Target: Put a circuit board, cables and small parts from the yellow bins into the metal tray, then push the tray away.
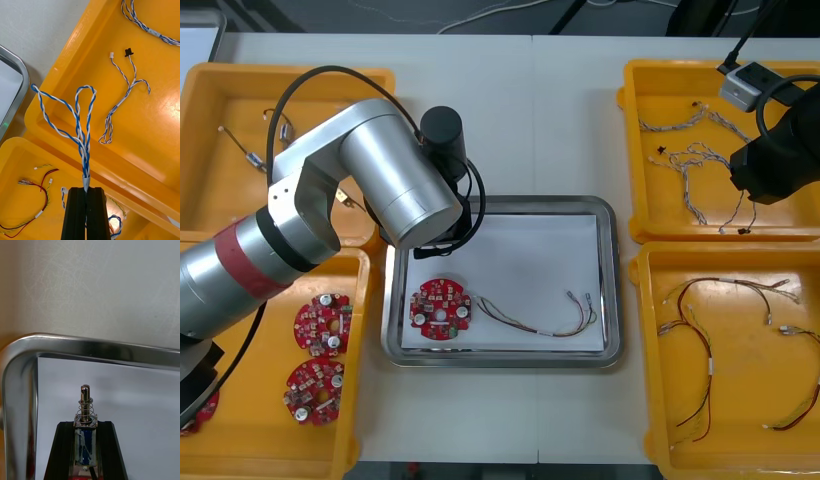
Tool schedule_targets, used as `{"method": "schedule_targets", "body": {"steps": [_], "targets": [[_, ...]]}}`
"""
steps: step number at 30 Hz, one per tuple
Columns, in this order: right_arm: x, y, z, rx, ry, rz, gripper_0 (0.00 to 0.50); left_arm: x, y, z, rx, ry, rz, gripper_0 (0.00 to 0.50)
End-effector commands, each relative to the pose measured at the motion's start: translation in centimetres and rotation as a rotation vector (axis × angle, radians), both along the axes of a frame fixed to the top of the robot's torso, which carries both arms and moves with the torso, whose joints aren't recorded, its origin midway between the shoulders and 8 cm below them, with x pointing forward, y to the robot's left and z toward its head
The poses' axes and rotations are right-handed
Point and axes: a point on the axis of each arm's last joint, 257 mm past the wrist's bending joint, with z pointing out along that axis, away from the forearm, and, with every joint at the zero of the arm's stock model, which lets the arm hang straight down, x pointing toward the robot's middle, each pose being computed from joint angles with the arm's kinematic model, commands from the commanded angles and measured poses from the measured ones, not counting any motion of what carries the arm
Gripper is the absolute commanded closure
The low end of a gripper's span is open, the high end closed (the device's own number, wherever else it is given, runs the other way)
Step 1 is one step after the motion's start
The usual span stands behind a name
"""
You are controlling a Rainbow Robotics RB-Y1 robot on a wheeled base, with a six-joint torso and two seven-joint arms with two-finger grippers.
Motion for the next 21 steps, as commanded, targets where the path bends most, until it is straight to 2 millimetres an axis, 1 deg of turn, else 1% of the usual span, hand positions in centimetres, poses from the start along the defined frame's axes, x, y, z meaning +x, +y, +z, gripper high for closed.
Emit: {"method": "schedule_targets", "body": {"steps": [1, 6, 11, 15, 21], "targets": [[-0.2, 0.7, 0.5, 0.025, -0.019, -0.002, 0.500, 0.2, -1.9, -0.9, 0.024, -0.006, -0.099, 0.500], [-0.2, 1.0, 0.4, 0.032, -0.018, 0.002, 0.500, 0.3, -1.5, -1.1, 0.033, 0.002, -0.096, 0.500], [-0.3, 1.4, 0.5, 0.034, -0.022, 0.013, 0.500, 0.4, -1.1, -2.0, 0.055, 0.006, -0.099, 0.500], [-0.3, 1.5, 0.5, 0.037, -0.020, 0.015, 0.500, 0.6, -0.7, -2.3, 0.061, 0.007, -0.095, 0.500], [-0.4, 1.7, 0.5, 0.038, -0.022, 0.022, 0.500, 0.5, -0.8, -2.4, 0.061, 0.009, -0.097, 0.500]]}}
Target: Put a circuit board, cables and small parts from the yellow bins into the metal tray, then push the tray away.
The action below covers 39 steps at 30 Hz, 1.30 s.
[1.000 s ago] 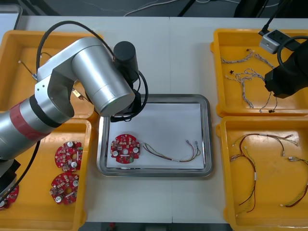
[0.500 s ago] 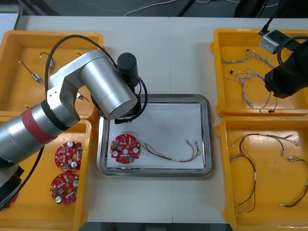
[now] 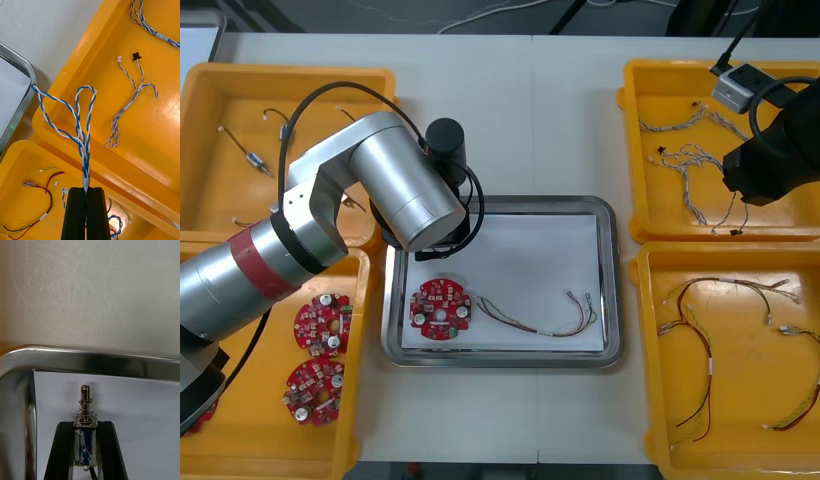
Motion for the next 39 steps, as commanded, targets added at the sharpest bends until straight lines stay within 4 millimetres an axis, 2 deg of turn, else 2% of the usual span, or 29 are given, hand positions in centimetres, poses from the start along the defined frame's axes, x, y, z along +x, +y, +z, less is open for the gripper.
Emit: {"method": "schedule_targets", "body": {"steps": [1, 2, 3, 4, 5, 6, 7, 8, 9, 10, 15, 18, 22, 30, 33, 39], "targets": [[-0.4, 0.7, 0.7, 0.022, -0.022, 0.005, 0.500, -0.5, -1.4, -0.6, 0.023, 0.002, -0.076, 0.500], [-0.3, 0.8, 0.7, 0.023, -0.023, 0.006, 0.500, -0.5, -1.5, -0.5, 0.022, 0.001, -0.077, 0.500], [-0.4, 0.8, 0.7, 0.023, -0.022, 0.006, 0.500, -0.5, -1.4, -0.6, 0.022, 0.003, -0.074, 0.474], [-0.4, 0.8, 0.7, 0.024, -0.022, 0.006, 0.500, -0.5, -1.4, -0.6, 0.022, 0.002, -0.075, 0.378], [-0.4, 0.8, 0.8, 0.024, -0.024, 0.008, 0.500, -0.5, -1.5, -0.5, 0.022, 0.001, -0.076, 0.243], [-0.4, 0.8, 0.7, 0.024, -0.022, 0.006, 0.500, -0.5, -1.4, -0.5, 0.023, 0.001, -0.075, 0.178], [-0.4, 0.8, 0.7, 0.025, -0.021, 0.007, 0.500, -0.5, -1.5, -0.5, 0.021, 0.001, -0.074, 0.088], [-0.4, 0.7, 0.7, 0.025, -0.022, 0.005, 0.500, -0.5, -1.4, -0.4, 0.021, -0.002, -0.073, 0.062], [-0.4, 0.8, 0.7, 0.024, -0.020, 0.008, 0.500, -0.4, -1.5, -0.4, 0.019, -0.003, -0.074, 0.014], [-0.4, 0.8, 0.7, 0.025, -0.020, 0.009, 0.500, -0.5, -1.7, -0.2, 0.016, -0.006, -0.077, 0.000], [-0.4, 0.9, 0.7, 0.025, -0.021, 0.010, 0.500, -0.8, -2.0, 0.6, -0.001, -0.009, -0.080, 0.000], [-0.4, 1.0, 0.8, 0.026, -0.023, 0.014, 0.500, -1.4, -2.2, 1.9, -0.022, -0.001, -0.080, 0.000], [-0.5, 1.2, 0.9, 0.026, -0.028, 0.024, 0.500, -2.5, -2.1, 4.2, -0.051, 0.019, -0.078, 0.000], [-0.9, 3.1, 1.5, 0.036, -0.059, 0.071, 0.500, -3.7, -0.3, 8.9, -0.090, 0.034, -0.063, 0.000], [-1.2, 4.3, 1.4, 0.040, -0.064, 0.101, 0.500, -3.8, 1.0, 10.8, -0.104, 0.042, -0.041, 0.000], [-2.2, 6.8, 0.9, -0.008, -0.084, 0.174, 0.500, -3.3, 5.3, 13.6, -0.071, 0.026, 0.005, 0.000]]}}
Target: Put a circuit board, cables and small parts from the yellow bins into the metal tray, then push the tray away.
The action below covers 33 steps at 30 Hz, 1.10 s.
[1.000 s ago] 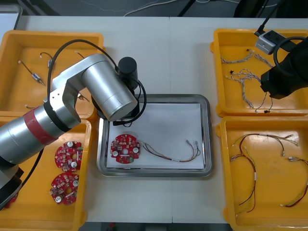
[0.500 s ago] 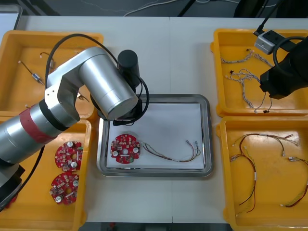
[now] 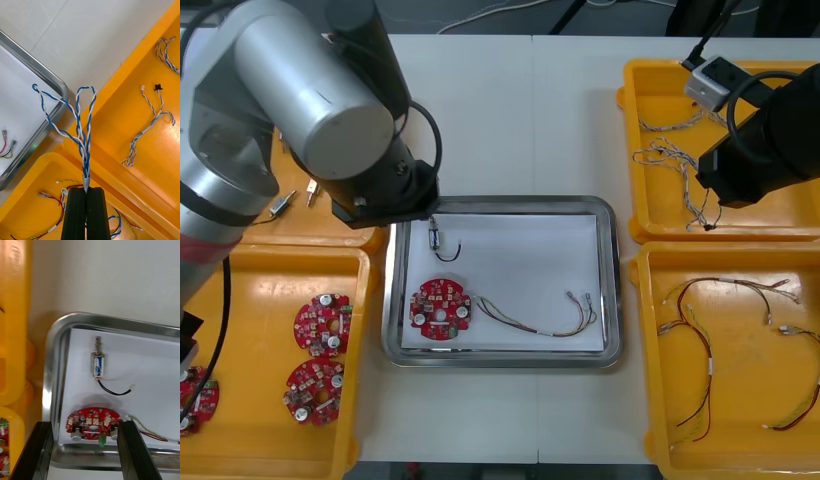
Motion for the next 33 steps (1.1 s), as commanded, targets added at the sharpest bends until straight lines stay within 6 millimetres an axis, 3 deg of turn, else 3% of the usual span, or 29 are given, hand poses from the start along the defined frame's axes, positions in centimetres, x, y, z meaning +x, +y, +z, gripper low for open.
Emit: {"method": "schedule_targets", "body": {"steps": [1, 7, 10, 19, 28, 33], "targets": [[-1.5, 3.0, -0.6, -0.032, -0.018, 0.075, 0.500, 1.8, 3.9, 5.1, 0.059, -0.101, -0.025, 0.000], [-2.8, 6.5, -2.6, -0.046, 0.012, 0.186, 0.500, 2.6, 8.8, 6.4, 0.088, -0.120, -0.001, 0.000], [-2.8, 9.3, -3.7, -0.043, -0.013, 0.264, 0.500, 2.8, 11.4, 6.7, 0.099, -0.116, 0.009, 0.000], [-1.7, 15.0, -6.6, -0.169, -0.092, 0.516, 0.500, 3.2, 16.5, 6.7, 0.127, -0.111, 0.020, 0.000], [-0.2, 18.7, -9.5, -0.274, -0.105, 0.722, 0.500, 4.1, 21.0, 5.7, 0.149, -0.120, 0.013, 0.000], [0.5, 19.3, -11.5, -0.308, -0.089, 0.754, 0.500, 4.3, 21.8, 5.8, 0.155, -0.121, 0.017, 0.000]]}}
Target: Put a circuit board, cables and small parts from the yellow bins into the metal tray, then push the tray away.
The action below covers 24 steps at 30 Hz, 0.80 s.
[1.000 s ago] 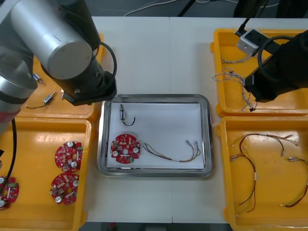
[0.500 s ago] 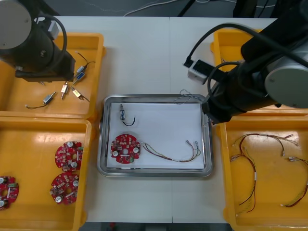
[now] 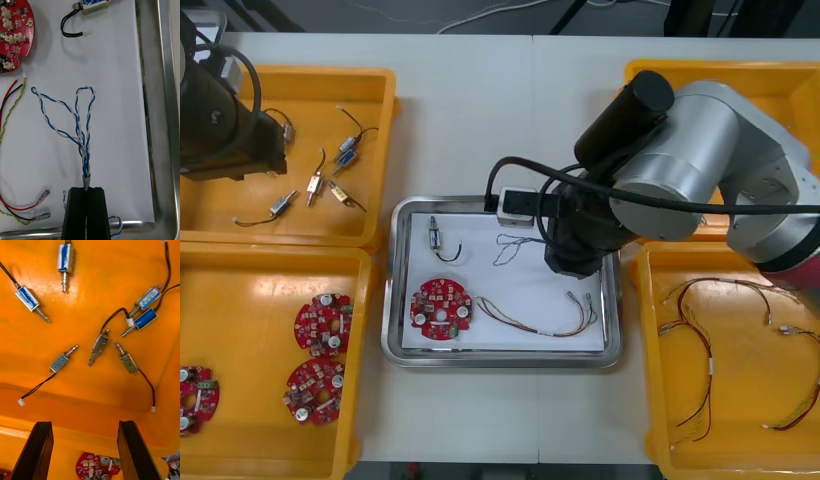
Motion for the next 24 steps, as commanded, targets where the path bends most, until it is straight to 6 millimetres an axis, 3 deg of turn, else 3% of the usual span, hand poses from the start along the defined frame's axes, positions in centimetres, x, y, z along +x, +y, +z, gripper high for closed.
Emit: {"method": "schedule_targets", "body": {"steps": [1, 8, 11, 12, 13, 16, 17, 24], "targets": [[0.8, 2.6, -0.2, -0.033, -0.042, 0.071, 0.500, 0.3, 2.7, 1.5, 0.066, -0.026, -0.050, 0.000], [1.5, 3.3, -2.4, -0.067, -0.045, 0.084, 0.493, 0.9, 3.3, 1.4, 0.071, -0.036, -0.068, 0.000], [1.6, 3.3, -2.7, -0.068, -0.030, 0.077, 0.451, 1.7, 3.8, 1.0, 0.067, -0.043, -0.088, 0.000], [1.4, 3.3, -2.8, -0.068, -0.026, 0.081, 0.356, 2.1, 4.1, 0.8, 0.067, -0.046, -0.096, 0.000], [1.4, 3.4, -2.8, -0.067, -0.024, 0.083, 0.218, 2.4, 4.3, 0.6, 0.067, -0.049, -0.106, 0.000], [1.3, 3.3, -2.9, -0.067, -0.019, 0.082, 0.028, 2.9, 4.8, 0.1, 0.075, -0.049, -0.130, 0.000], [1.4, 3.2, -2.8, -0.067, -0.020, 0.081, 0.000, 3.0, 4.9, 0.0, 0.077, -0.049, -0.144, 0.000], [1.2, 3.1, -2.1, -0.032, 0.011, 0.065, 0.000, 4.1, 5.0, -2.0, 0.127, -0.040, -0.247, 0.000]]}}
